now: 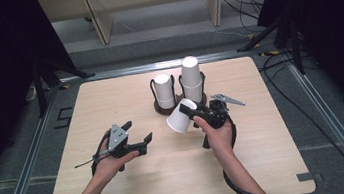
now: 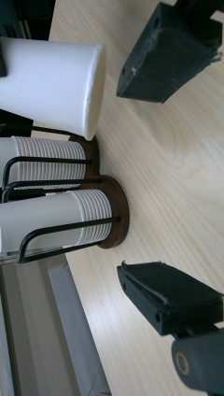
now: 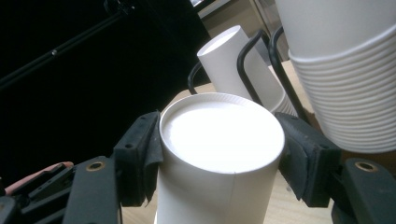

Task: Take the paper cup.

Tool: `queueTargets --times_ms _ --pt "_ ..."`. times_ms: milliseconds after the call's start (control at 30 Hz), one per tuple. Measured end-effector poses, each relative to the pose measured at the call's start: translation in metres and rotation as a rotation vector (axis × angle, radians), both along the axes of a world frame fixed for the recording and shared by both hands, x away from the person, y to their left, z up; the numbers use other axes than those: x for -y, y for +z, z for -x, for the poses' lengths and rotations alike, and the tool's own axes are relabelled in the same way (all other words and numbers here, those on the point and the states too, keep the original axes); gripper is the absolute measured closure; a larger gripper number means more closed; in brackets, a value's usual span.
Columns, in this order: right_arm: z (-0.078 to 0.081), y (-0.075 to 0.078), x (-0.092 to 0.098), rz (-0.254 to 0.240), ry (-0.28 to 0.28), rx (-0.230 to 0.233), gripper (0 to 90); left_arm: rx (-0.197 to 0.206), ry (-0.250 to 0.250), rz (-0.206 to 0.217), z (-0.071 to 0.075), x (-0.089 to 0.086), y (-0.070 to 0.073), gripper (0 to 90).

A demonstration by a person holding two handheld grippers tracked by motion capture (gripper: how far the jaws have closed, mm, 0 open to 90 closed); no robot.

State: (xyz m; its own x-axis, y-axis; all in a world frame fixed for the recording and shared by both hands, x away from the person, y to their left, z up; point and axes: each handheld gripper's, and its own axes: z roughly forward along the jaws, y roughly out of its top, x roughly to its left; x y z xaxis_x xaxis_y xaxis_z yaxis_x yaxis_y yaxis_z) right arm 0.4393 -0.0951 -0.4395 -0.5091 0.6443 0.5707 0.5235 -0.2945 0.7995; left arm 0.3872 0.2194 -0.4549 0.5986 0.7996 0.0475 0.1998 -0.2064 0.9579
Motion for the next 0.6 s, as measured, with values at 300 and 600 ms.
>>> queueTargets --times_ms 300,600 --pt "0.003 -0.014 -0.003 -0.048 -0.003 -0.075 35.5 -0.005 -0.022 0.017 0.002 0.004 0.000 11.6" --pt "0.003 -0.025 -0.002 -0.119 -0.002 -0.107 35.5 -0.005 -0.053 0.047 0.003 0.010 0.001 10.9"
